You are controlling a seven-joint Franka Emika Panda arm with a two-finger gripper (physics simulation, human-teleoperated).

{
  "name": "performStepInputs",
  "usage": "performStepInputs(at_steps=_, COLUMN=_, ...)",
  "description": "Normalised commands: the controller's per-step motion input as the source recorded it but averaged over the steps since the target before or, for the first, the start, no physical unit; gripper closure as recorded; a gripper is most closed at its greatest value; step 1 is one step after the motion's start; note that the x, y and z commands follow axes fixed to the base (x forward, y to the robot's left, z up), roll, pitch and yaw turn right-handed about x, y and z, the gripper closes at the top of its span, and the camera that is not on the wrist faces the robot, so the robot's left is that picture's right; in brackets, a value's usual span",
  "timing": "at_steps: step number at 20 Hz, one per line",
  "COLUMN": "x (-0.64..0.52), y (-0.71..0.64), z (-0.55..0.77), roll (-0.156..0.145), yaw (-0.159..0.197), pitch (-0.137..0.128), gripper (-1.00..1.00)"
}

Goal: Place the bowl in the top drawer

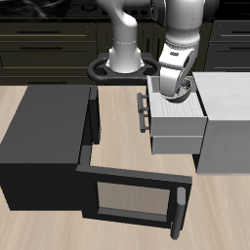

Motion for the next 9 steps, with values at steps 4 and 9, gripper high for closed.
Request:
performStepInputs(at_steps=4, x=-0.03, y=0.01, z=-0.33, roll=0.024, yaw=-0.041, pitch=0.054, gripper=1.0)
performStepInputs(at_steps=9, x=-0.13, y=0.16, z=-0.3, roll=0.043, yaw=-0.005, pitch=0.042, gripper=1.0)
